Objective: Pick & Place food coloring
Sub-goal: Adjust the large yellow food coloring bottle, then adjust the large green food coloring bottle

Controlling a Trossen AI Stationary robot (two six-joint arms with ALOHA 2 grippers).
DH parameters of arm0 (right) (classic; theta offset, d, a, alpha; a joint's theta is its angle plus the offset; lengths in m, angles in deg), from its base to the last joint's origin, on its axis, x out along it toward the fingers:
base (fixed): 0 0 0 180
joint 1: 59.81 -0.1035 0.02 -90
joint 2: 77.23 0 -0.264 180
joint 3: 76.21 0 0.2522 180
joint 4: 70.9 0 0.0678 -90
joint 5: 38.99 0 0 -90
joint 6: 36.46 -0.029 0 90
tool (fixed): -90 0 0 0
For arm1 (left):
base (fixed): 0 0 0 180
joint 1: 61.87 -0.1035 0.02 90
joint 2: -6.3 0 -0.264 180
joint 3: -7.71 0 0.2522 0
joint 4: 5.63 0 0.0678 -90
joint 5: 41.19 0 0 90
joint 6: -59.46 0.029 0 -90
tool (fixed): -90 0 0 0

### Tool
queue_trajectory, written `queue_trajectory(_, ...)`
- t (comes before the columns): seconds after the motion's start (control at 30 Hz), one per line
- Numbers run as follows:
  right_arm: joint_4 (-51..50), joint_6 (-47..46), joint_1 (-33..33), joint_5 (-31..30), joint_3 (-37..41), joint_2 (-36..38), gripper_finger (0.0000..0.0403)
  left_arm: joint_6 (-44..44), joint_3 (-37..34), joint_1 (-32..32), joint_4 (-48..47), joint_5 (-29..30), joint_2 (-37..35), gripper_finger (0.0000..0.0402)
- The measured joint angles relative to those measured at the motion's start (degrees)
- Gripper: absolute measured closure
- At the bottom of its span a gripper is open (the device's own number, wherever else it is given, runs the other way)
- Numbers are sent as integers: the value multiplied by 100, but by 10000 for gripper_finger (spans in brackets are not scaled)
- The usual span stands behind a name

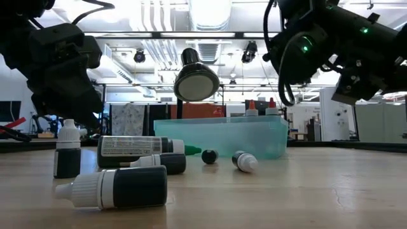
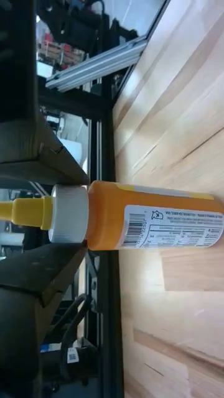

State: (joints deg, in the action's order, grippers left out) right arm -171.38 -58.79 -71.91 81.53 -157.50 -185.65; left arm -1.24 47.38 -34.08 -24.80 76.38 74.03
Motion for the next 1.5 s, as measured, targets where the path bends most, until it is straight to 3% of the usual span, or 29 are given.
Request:
queue_trajectory(0.3,138,-133,0,-188,-159,-4,215,0,0,2,-6,-100,0,179)
queue_trajectory(0.67,362,-96,0,-1263,-1091,0,188,60,0,2,-20,-101,0,179)
queue_trajectory(0.77,1107,284,-7,-1717,-1479,0,189,130,0,2,-20,-100,0,179)
queue_trajectory(0.9,2631,1203,-13,-1749,-1777,0,188,208,0,2,-22,-98,0,179)
queue_trajectory(1.17,5723,3519,79,-1889,-1422,-106,188,365,0,0,-22,-94,0,179)
queue_trajectory(1.5,6211,3553,142,-1902,-1572,-986,188,337,-112,0,-30,-154,0,179)
